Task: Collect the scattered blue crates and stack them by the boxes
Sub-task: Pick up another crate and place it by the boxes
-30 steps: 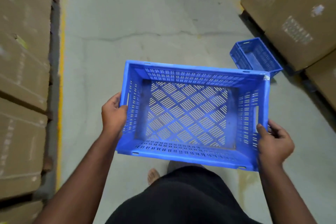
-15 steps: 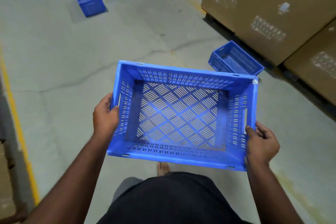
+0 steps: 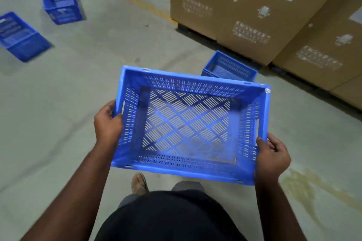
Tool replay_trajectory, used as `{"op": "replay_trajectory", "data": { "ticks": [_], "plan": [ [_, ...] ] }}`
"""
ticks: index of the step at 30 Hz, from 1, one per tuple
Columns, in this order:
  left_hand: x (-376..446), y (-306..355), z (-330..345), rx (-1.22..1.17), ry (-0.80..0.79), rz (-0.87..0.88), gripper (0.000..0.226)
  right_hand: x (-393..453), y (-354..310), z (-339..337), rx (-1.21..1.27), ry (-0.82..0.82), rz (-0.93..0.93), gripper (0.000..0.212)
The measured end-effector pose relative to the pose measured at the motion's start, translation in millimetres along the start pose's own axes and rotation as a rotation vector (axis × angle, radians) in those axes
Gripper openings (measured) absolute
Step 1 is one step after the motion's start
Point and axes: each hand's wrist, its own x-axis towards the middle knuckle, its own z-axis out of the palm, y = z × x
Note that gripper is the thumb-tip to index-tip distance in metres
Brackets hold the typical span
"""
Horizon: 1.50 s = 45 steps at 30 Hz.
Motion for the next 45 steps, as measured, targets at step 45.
{"op": "replay_trajectory", "data": {
  "ticks": [45],
  "plan": [
    [623, -38, 866, 0.261, -0.695, -0.177, 0.062, 738, 97, 476, 0.01, 0.524, 0.453, 0.045]
  ]
}}
